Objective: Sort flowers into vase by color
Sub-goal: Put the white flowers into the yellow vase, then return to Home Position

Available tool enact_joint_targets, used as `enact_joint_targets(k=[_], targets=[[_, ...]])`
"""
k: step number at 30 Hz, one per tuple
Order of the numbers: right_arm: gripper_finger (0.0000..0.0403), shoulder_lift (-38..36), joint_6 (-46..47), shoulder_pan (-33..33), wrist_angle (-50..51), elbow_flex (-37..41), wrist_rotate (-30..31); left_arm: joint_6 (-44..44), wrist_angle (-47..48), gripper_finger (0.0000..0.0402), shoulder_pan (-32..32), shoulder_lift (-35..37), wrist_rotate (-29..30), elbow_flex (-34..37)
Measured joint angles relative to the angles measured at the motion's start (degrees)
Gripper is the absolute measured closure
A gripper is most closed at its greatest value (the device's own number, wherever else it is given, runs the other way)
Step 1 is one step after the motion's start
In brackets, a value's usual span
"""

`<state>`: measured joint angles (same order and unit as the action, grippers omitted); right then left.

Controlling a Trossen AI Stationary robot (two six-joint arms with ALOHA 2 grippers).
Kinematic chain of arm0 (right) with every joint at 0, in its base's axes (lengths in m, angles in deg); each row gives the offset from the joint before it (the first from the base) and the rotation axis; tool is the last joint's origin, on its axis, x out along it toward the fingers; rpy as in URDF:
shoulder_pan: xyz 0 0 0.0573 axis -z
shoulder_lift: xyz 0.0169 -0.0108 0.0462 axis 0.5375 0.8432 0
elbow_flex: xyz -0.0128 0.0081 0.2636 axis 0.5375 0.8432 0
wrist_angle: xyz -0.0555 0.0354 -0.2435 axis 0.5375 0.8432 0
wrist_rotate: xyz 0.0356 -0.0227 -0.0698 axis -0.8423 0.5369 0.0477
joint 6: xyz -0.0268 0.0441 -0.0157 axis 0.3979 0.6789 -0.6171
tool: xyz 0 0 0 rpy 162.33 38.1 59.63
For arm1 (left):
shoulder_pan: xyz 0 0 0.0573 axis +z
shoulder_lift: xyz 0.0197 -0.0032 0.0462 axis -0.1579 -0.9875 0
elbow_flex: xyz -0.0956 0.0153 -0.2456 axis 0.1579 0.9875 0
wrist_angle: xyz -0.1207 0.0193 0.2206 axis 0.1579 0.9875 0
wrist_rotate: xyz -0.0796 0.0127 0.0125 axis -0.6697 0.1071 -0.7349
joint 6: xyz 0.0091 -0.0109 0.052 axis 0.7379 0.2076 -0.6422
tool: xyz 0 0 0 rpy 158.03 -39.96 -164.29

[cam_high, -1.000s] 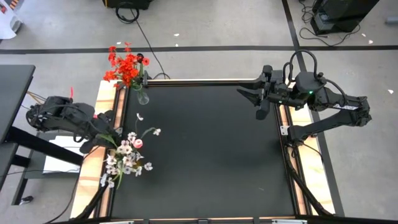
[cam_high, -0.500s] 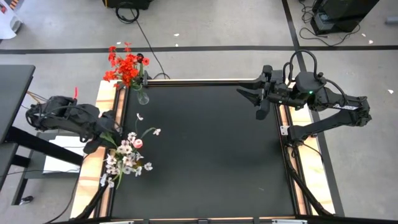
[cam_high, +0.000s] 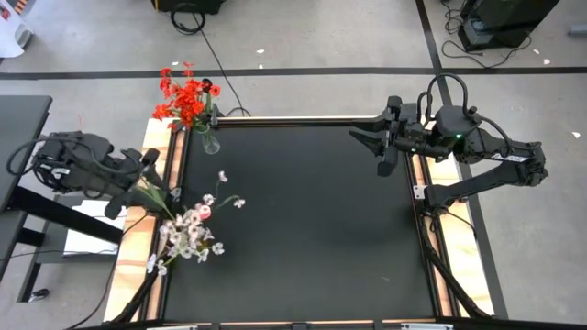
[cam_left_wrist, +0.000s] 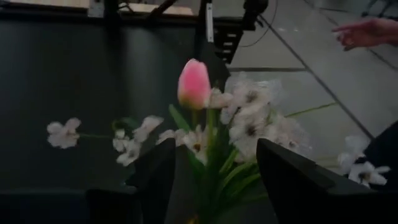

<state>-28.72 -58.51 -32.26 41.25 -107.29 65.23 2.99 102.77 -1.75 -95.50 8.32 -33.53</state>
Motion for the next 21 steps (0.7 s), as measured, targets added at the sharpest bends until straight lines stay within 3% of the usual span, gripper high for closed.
enact_joint_targets(k=[6, 11, 17, 21], targets=[[0.0273, 0.0, 0.0, 0.0, 0.0, 0.0, 0.0, 0.5, -8.3, 0.0173, 0.0, -0.1, -2.8, 6.0], [0.0273, 0.0, 0.0, 0.0, 0.0, 0.0, 0.0, 0.3, -13.2, 0.0173, 0.0, -1.0, -2.1, 3.7], [0.0273, 0.0, 0.0, 0.0, 0.0, 0.0, 0.0, -2.1, -13.1, 0.0173, 0.0, -3.3, 4.5, -3.5], [0.0273, 0.0, 0.0, 0.0, 0.0, 0.0, 0.0, -1.4, -14.3, 0.0175, 0.0, -4.9, 14.8, -7.6]])
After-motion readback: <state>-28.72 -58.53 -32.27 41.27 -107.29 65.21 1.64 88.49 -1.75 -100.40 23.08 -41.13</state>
